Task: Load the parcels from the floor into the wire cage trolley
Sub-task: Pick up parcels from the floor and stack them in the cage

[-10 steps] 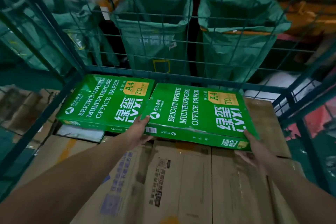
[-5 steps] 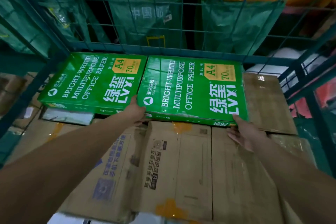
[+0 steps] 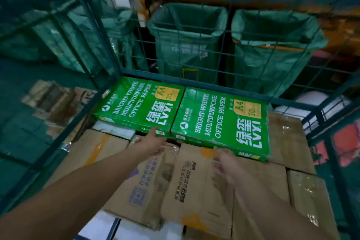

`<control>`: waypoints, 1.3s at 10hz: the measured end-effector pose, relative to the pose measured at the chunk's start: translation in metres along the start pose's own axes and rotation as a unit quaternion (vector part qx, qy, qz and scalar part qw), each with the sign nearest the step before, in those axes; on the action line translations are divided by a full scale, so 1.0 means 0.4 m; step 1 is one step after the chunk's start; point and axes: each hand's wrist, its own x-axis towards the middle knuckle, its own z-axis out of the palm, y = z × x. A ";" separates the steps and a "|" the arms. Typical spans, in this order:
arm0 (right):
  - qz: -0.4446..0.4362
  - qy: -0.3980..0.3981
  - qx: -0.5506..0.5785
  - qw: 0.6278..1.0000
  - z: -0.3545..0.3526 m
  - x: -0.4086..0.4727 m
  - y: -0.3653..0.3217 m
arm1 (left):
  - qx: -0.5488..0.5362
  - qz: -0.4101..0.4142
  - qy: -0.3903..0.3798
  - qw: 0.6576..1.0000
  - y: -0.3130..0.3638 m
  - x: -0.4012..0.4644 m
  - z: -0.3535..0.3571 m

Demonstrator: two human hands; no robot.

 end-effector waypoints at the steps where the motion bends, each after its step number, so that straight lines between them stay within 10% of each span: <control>1: -0.018 -0.065 -0.041 0.997 0.104 -0.145 -0.080 | -0.022 0.002 0.001 1.000 0.010 -0.143 -0.115; 6: -0.119 -0.282 -0.245 0.920 0.715 -0.957 -0.063 | -0.220 0.089 0.113 0.965 -0.325 -0.964 -0.706; 13: -0.111 -0.594 -0.535 0.591 1.376 -1.879 0.885 | -0.456 -0.037 0.496 0.738 -1.445 -1.927 -0.963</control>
